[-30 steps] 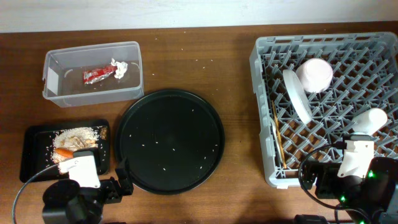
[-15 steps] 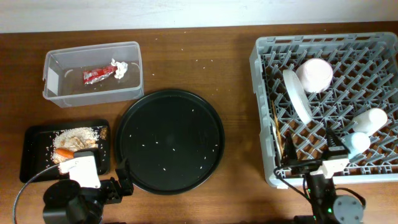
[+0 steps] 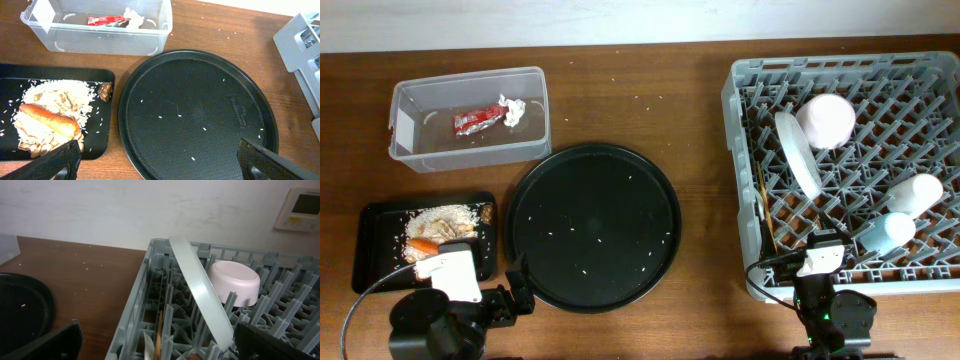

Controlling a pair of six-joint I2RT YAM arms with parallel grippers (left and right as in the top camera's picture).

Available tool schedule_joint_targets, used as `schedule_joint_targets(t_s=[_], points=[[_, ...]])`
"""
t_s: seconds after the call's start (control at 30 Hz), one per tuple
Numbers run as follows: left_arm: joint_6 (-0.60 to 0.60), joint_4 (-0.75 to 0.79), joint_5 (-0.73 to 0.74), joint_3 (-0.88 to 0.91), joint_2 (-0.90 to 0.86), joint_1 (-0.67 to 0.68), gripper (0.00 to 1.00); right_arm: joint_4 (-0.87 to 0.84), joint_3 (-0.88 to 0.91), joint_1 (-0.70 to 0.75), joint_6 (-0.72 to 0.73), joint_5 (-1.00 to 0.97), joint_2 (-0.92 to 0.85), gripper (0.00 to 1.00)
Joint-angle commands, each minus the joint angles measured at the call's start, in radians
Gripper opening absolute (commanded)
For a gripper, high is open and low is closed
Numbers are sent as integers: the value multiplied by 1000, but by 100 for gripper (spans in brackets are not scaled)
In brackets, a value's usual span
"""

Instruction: Sort waste into correct bins and load items into the dishwasher rack

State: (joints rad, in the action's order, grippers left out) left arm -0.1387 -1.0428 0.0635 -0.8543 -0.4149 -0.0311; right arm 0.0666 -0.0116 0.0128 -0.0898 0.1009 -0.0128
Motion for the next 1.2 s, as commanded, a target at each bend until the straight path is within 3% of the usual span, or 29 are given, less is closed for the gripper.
schedule_joint_targets(t_s=[0.0, 0.33, 0.4, 0.47, 0.63, 0.67, 0.8, 0.9, 0.97, 1.03, 1.17], points=[[-5, 2, 3, 1, 5, -2, 99, 5, 6, -6, -7, -11, 8, 99], [-5, -5, 3, 2, 6, -2, 99, 5, 6, -6, -7, -11, 8, 99], [2, -108, -42, 2, 6, -2, 99, 5, 6, -6, -7, -11, 8, 99], [2, -49, -111, 8, 14, -2, 99, 5, 6, -6, -7, -11, 8, 99], [3, 343, -166, 283, 221, -3, 99, 5, 6, -6, -7, -11, 8, 99], [2, 536, -165, 406, 283, -3, 99, 5, 6, -6, -7, -11, 8, 99], [3, 998, -166, 695, 412, -2, 99, 5, 6, -6, -7, -11, 8, 99], [7, 1240, -158, 835, 410, -2, 99, 5, 6, -6, -7, -11, 8, 99], [73, 1172, -131, 846, 410, -3, 99, 5, 6, -6, -7, -11, 8, 99], [87, 961, -113, 846, 410, -2, 99, 5, 6, -6, -7, -11, 8, 99], [87, 962, -105, 846, 410, -2, 99, 5, 6, -6, -7, -11, 8, 99]])
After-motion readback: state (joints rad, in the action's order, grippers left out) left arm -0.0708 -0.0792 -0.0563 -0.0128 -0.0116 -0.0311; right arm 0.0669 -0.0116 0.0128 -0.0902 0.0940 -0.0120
